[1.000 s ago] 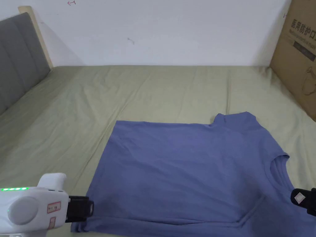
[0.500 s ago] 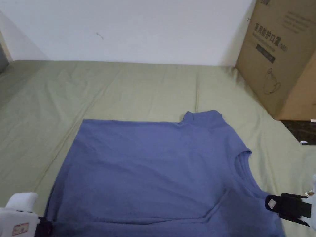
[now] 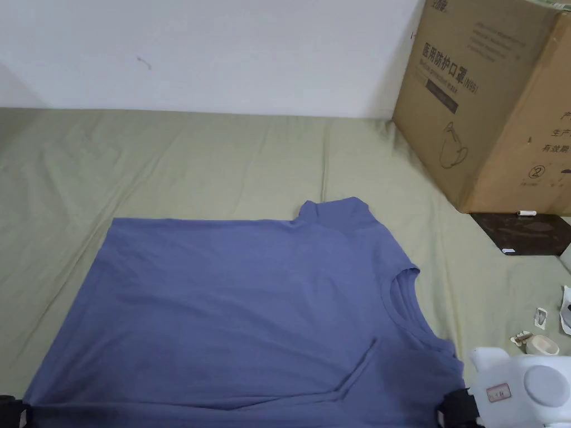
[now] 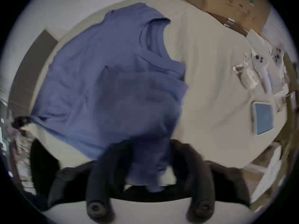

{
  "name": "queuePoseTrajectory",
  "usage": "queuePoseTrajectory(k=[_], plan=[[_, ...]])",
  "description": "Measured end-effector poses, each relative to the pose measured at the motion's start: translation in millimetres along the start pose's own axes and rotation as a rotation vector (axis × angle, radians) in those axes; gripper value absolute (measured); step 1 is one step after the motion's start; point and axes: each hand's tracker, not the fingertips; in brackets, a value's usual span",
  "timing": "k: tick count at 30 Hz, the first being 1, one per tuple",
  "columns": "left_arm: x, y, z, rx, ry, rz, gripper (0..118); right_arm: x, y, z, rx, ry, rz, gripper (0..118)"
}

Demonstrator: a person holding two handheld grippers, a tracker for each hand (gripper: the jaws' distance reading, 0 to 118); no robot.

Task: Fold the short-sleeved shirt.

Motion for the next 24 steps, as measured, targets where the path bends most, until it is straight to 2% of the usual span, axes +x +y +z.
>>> queuePoseTrajectory(k=[1,2,4,6,7,9,13,16,17,19,21,24], plan=[[-1,2,-2,-0.005,0.002,-0.002,4,1,-2,4,0.028,-0.071,0.048,20],[-1,0,-1,-0.007,0.000,-0.003,4,-2,-6,12,0.044,-0.068,0.065,15],[-1,-1,3,0.003,-0.006,0.001,4,7,-9,23,0.061,-0.012,0.051,1],[-3,1,4,0.008,-0.014,0.008,4,15,-11,35,0.096,0.097,-0.013,1],[-2,1,5,0.009,-0.012,0.009,4,16,-12,40,0.108,0.099,-0.037,1],[-2,5,5,0.013,-0.014,0.008,4,13,-13,47,0.126,0.074,-0.008,1],[-2,12,6,0.019,-0.015,0.000,4,8,-10,61,0.163,0.091,0.003,1],[-4,23,18,0.086,-0.039,0.054,4,5,2,79,0.252,0.121,-0.028,1],[-7,31,22,0.135,-0.066,0.101,4,6,9,86,0.288,0.141,-0.054,1],[-11,51,27,0.165,-0.130,0.145,4,-2,32,101,0.307,0.167,-0.056,1],[-5,80,24,0.162,-0.119,0.114,4,-7,61,106,0.331,0.144,-0.025,1],[4,131,0,0.165,-0.098,0.048,4,-7,120,100,0.330,0.144,-0.043,1]])
